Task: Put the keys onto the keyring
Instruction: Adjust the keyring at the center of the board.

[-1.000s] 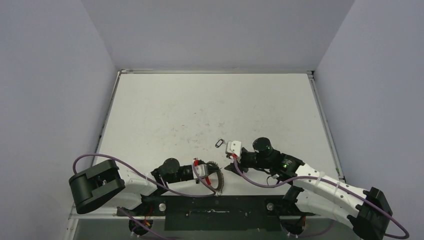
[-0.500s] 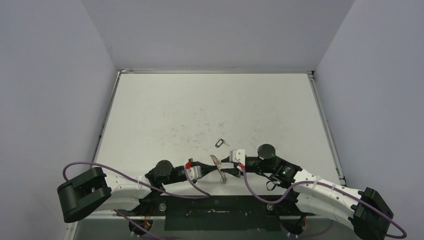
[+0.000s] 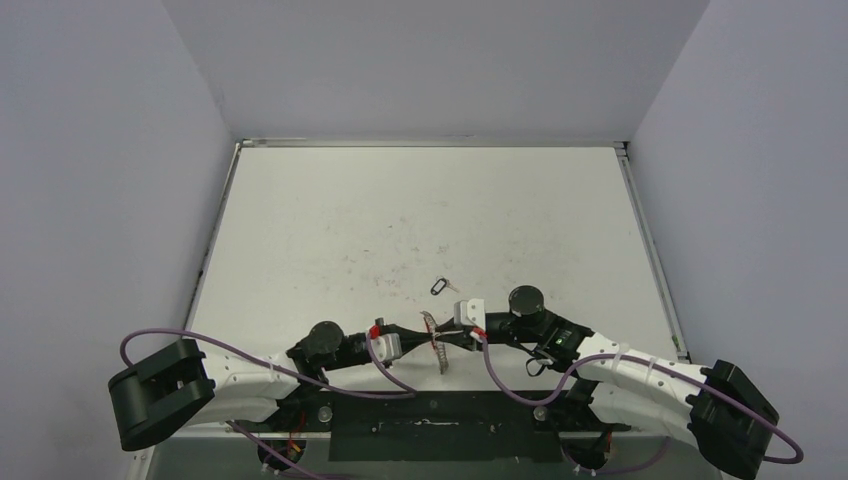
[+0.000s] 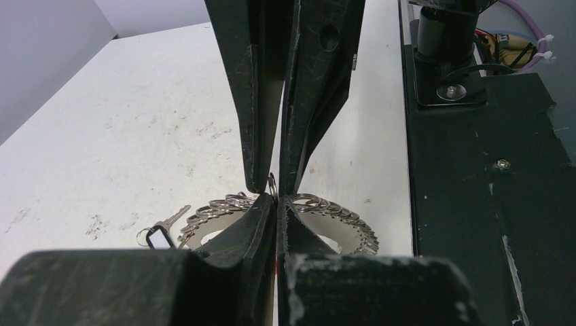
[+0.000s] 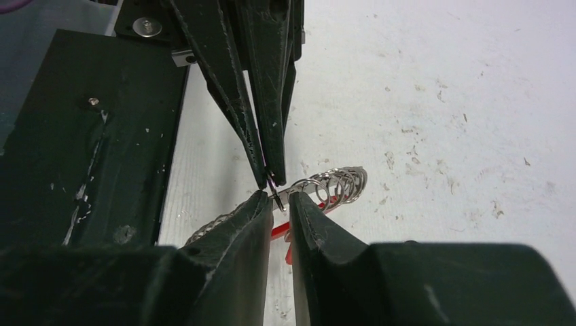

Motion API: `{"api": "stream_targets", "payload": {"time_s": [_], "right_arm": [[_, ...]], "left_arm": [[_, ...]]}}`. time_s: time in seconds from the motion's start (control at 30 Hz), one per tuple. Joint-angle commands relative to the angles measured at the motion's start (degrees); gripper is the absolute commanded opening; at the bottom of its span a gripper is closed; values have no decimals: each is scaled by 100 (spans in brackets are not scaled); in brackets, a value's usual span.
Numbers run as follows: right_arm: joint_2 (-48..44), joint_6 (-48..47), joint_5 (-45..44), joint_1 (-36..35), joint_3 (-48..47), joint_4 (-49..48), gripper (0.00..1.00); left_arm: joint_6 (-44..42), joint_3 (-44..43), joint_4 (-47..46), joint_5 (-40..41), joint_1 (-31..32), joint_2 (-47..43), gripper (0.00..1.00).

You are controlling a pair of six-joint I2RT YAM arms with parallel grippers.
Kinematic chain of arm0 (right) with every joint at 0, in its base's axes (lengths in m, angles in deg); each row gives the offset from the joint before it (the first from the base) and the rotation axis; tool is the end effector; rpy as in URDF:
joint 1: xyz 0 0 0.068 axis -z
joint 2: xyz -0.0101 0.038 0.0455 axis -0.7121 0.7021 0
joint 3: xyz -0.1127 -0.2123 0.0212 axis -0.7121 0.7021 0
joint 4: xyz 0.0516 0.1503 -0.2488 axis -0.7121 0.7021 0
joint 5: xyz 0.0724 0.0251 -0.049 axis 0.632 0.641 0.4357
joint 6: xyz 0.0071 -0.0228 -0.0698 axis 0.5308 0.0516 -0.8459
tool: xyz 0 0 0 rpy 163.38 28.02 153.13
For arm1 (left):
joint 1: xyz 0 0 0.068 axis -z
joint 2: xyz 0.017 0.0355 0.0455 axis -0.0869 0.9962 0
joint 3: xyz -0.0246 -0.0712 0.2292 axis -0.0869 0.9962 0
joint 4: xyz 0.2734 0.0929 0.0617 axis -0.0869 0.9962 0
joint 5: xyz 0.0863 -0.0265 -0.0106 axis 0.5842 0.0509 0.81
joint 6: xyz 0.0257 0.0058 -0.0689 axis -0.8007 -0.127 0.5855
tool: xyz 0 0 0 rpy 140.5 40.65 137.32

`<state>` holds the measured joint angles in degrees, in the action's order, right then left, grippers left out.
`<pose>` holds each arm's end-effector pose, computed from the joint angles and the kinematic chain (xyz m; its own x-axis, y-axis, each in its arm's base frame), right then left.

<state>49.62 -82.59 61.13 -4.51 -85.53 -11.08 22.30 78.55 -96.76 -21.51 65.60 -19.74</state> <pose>0.1390 0.2280 0.1496 0.1415 -0.2149 -0.9663 -0.9891 -0.0704 -0.1292 0.1030 -0.2222 0.1156 0.2191 0.0093 -0.9757 0.9565 0.1955 0.2166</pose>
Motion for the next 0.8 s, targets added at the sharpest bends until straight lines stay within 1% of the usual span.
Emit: {"api": "stream_targets", "payload": {"time_s": [0.0,0.03,0.1,0.2,0.3,0.47,0.57,0.6,0.67,0.77], "right_arm": [[6,-126,592,21,-119,-457,18],[6,-127,610,25,-121,-446,17],[6,-153,630,25,-131,-396,12],[44,-208,661,25,-193,-268,0],[104,-274,584,21,-306,39,0],[142,-266,522,25,-432,187,0],[94,-100,247,25,-505,301,0],[63,9,18,23,-556,395,0],[-16,135,-245,38,-646,577,0],[-185,245,-628,49,-636,708,0]], "left_arm": [[-59,-21,-203,17,28,-82,0],[-58,-15,-206,15,28,-78,0],[-60,-29,-203,13,22,-72,0],[-51,-21,-221,13,28,-69,0],[-51,-8,-237,5,29,-92,0],[-24,-1,-230,22,25,-110,0],[2,7,-204,58,27,-131,0],[29,16,-180,99,23,-166,4],[126,42,-97,268,24,-274,27],[240,107,120,550,22,-595,52]]}}
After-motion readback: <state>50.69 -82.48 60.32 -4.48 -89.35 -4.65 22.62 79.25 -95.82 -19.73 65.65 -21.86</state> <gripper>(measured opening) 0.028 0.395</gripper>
